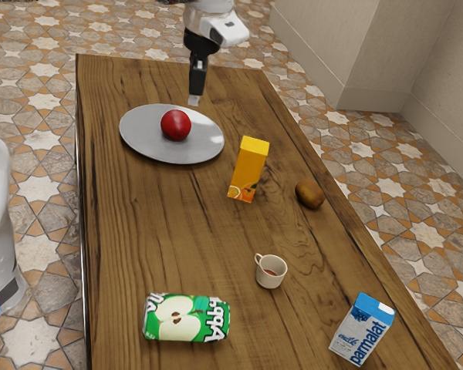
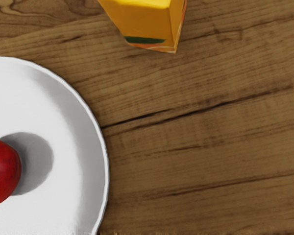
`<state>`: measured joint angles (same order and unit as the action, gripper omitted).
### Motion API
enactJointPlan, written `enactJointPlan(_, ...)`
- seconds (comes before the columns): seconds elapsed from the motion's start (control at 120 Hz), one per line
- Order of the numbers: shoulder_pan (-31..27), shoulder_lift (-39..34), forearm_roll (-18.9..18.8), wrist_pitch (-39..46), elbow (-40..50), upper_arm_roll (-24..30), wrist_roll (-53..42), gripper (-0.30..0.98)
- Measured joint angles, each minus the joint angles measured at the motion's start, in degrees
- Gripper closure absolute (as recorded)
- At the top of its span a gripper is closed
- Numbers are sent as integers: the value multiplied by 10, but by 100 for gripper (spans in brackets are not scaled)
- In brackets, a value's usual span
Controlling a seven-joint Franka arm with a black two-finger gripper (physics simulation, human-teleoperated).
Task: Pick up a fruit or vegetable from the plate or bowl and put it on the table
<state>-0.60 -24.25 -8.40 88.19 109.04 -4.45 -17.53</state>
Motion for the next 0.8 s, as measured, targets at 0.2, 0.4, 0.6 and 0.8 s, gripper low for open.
enactJointPlan(0.2,0,-54,-33,42,99,-44,-47,0)
enactJointPlan(0.4,-2,-76,-58,58,147,-56,-81,0)
enactJointPlan(0.6,-14,-77,-67,79,191,-80,-104,0)
enactJointPlan(0.8,-17,-74,-70,109,210,-105,-121,0)
